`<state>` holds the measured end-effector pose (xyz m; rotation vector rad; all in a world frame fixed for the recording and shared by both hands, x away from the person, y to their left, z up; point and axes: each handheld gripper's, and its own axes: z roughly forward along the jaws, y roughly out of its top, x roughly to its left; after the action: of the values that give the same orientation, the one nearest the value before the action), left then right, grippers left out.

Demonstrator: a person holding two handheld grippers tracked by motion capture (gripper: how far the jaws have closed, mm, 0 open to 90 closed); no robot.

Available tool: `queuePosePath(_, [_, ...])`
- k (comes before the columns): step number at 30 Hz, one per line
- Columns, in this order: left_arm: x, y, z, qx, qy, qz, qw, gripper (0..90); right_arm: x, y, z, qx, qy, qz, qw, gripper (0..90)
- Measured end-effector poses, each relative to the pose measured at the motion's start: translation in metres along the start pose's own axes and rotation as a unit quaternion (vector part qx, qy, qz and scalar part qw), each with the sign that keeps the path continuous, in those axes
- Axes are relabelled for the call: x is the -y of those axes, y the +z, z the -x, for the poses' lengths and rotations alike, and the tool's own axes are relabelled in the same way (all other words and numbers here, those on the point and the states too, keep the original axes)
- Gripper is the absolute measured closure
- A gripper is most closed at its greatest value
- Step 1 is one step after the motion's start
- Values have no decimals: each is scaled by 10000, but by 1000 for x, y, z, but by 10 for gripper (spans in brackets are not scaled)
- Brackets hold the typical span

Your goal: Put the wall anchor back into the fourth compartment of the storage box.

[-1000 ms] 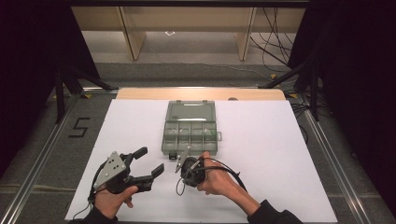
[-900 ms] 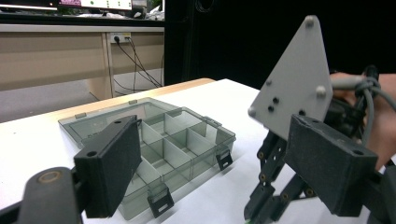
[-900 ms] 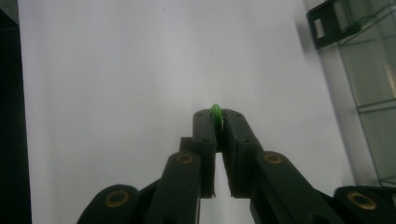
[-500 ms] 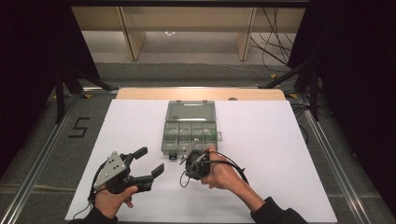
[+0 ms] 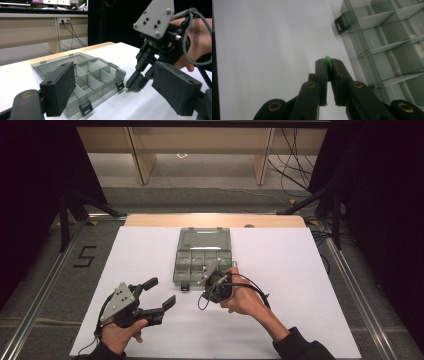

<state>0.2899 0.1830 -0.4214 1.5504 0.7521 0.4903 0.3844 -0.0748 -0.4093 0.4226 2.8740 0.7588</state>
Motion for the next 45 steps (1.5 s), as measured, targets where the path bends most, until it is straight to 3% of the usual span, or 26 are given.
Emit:
queuePosePath(16, [0,1,0,50,17,59,10000,178,7,-17,26,307,260,211,9990,843])
queuePosePath(45, [0,1,0,19,10,-7,10000,178,18,-16,70,632,782,249,9946,843])
